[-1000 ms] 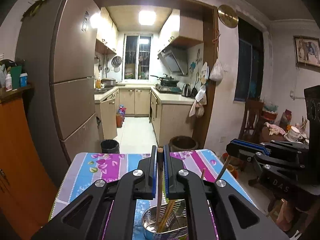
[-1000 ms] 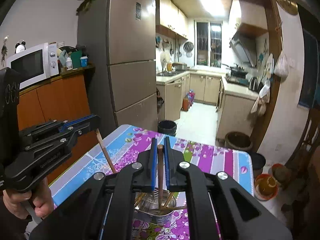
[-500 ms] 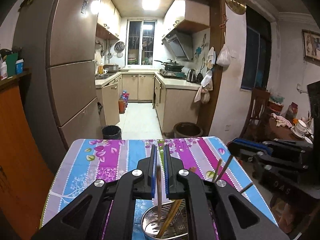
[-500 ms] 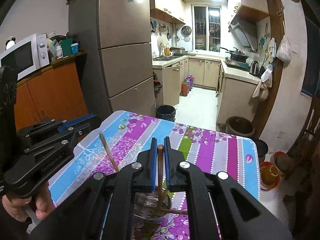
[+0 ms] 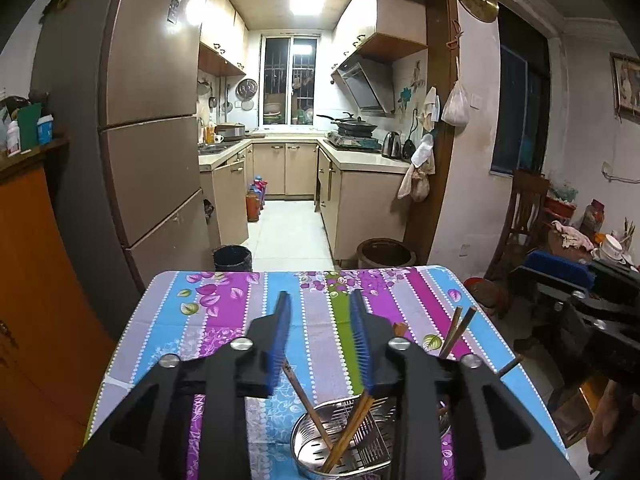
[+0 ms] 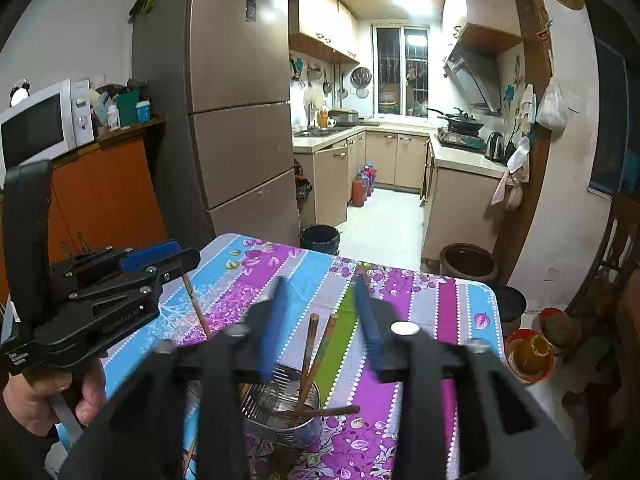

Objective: Organize utensils
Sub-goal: 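Move both open tools back down over the remaining chopsticks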

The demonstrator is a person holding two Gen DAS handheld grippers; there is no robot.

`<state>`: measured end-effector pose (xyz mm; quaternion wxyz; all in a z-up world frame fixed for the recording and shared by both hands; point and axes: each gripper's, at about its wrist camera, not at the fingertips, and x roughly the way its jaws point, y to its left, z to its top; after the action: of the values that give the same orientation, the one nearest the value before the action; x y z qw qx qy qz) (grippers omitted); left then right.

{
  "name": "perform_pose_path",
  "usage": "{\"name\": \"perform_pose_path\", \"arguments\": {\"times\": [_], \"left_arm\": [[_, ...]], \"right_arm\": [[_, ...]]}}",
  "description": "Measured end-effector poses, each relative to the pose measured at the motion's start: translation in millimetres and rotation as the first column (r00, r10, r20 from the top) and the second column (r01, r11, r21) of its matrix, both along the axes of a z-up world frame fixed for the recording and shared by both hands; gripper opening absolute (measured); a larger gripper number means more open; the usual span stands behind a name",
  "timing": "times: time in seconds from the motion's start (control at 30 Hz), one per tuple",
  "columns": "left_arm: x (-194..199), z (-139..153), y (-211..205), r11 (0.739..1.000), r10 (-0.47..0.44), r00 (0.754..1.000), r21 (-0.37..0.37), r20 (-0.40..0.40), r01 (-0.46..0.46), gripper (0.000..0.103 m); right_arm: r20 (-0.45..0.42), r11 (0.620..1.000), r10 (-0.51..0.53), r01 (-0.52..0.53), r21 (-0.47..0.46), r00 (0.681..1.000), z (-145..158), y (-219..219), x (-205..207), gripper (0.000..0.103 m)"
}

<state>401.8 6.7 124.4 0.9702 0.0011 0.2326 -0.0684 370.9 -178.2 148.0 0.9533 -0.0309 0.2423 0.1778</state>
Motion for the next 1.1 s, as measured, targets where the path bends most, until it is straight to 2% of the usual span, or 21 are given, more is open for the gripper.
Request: {"name": "perform_pose_path", "arguments": {"times": [0.1, 0.2, 0.3, 0.4, 0.53, 0.77, 0.8, 0.83, 0.93, 1.1], "left_arm": [[-15.9, 5.1, 1.3, 1.000, 0.002, 1.000, 0.003, 0.022, -0.002, 0.039], [-42.5, 10.9, 4.9, 1.000, 0.004, 0.997, 0.015, 0.076, -0.006, 0.048], [-82.0, 13.4, 12.5, 1.000, -0.006, 0.990, 0.005, 0.138, 0.005, 0.057], [-125.3, 9.1, 20.5, 1.000, -0.008, 0.983, -0.009, 0.186, 0.009, 0.060], [-177.7, -8.1, 29.2, 1.000, -0.016, 0.977, -0.011, 0.213, 0.019, 0.061], [-236.1, -51.8, 35.4, 0.998, -0.053, 0.983, -0.011, 0.179, 0.056, 0.061], [-244.0, -61.9, 35.2, 0.998, -0.053, 0.984, -0.006, 0.169, 0.054, 0.061], [-248.6, -68.5, 35.4, 0.998, -0.053, 0.985, -0.006, 0.162, 0.055, 0.061], [-261.2, -93.9, 37.5, 0.998, -0.054, 0.990, -0.007, 0.127, 0.056, 0.061], [-272.7, -142.5, 40.6, 0.998, -0.058, 0.998, -0.024, 0.038, 0.059, 0.061]], "right_arm": [[0.028, 1.000, -0.008, 0.008, 0.010, 1.000, 6.2, -8.5, -14.6, 0.045], [0.087, 1.000, -0.010, 0.008, 0.021, 0.996, 15.1, -18.4, -43.5, 0.056], [0.150, 0.999, -0.003, -0.003, 0.038, 0.989, 21.5, -28.5, -81.3, 0.063], [0.192, 0.998, 0.012, -0.025, 0.061, 0.981, 17.7, -37.2, -122.2, 0.064], [0.224, 0.994, 0.050, -0.071, 0.084, 0.973, -3.3, -42.6, -175.4, 0.065], [0.245, 0.988, 0.076, -0.107, 0.112, 0.967, -56.1, -46.2, -247.9, 0.065], [0.238, 0.988, 0.073, -0.103, 0.118, 0.968, -65.1, -47.8, -256.0, 0.063], [0.226, 0.987, 0.069, -0.099, 0.124, 0.972, -77.6, -50.7, -265.2, 0.055], [0.186, 0.990, 0.035, -0.059, 0.130, 0.982, -109.6, -57.3, -282.0, 0.042], [0.060, 0.993, 0.022, -0.029, 0.119, 0.998, -178.9, -55.6, -300.9, 0.025]]}}
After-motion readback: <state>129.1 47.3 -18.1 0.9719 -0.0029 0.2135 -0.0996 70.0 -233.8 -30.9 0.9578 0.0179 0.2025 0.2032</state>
